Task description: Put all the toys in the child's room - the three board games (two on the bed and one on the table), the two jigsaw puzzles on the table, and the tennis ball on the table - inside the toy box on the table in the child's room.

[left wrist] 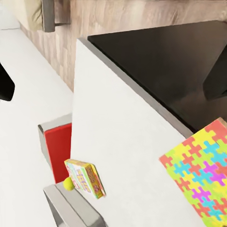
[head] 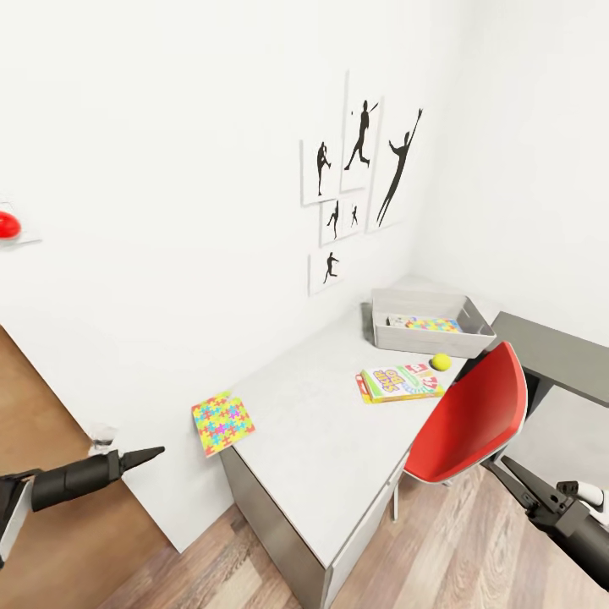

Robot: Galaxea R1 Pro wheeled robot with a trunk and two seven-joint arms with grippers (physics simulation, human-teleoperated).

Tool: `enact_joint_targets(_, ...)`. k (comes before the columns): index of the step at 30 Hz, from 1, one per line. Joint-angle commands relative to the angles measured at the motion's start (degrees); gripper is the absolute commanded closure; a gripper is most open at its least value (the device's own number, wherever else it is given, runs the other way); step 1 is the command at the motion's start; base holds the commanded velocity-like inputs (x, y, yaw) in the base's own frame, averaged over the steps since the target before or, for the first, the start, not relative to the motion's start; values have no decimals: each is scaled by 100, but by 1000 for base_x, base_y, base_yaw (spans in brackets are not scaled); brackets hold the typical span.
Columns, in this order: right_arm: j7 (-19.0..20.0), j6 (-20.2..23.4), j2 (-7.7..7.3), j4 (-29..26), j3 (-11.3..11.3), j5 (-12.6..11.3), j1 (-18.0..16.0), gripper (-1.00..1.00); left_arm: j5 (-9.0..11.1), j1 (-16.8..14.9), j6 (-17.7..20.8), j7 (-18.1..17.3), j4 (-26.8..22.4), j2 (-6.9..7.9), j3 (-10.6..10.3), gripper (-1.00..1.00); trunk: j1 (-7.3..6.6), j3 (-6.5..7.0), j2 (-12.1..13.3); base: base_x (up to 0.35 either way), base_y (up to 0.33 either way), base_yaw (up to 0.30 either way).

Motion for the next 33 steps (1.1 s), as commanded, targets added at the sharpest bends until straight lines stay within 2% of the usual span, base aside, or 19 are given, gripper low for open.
enact_joint_targets(1,-3,32,-2,-3,-1,-25,-1,-100,8,-7,63,108,56,-32,-5,-100,3,-10,-11,0,0,0)
enact_joint_targets(5,-2,32,-2,-3,-7,-25,-1,-100,5,-25,80,600,220,-170,-19,-100,3,-10,-11,0,0,0)
enact_joint_targets(6,0,31,-2,-3,-15,-25,-1,-100,4,-36,113,845,270,-253,-23,-100,3,-10,-11,0,0,0)
enact_joint_targets(12,23,35,-6,-20,-55,-26,-1,-100,8,-49,372,1524,340,-502,-28,-100,3,-10,-11,0,0,0)
enact_joint_targets(15,109,38,-9,-39,-119,-30,-1,-100,21,-82,528,1898,359,-585,-29,-100,3,-10,-11,0,0,0)
enact_joint_targets(20,414,39,-10,-50,-222,-28,-1,-100,38,-222,672,2200,427,-628,-28,-100,3,-10,-11,0,0,0)
enact_joint_targets(23,681,45,-13,-55,-263,-28,-1,-100,43,-526,783,2363,670,-642,-26,-100,3,-10,-11,0,0,0)
enact_joint_targets(24,782,51,-15,-55,-275,-27,-1,-100,44,-732,806,2462,873,-644,-27,-100,3,-10,-11,0,0,0)
enact_joint_targets(27,887,61,-17,-55,-287,-27,-1,-100,45,-1044,808,2650,1240,-648,-24,-100,3,-10,-11,0,0,0)
enact_joint_targets(28,943,70,-20,-57,-293,-26,-1,-100,49,-1302,766,2863,1563,-656,-23,-100,3,-10,-11,0,0,0)
enact_joint_targets(33,985,89,-46,-57,-298,-26,-1,-100,59,-1529,425,3167,1888,-695,0,-100,3,-10,-11,0,0,0)
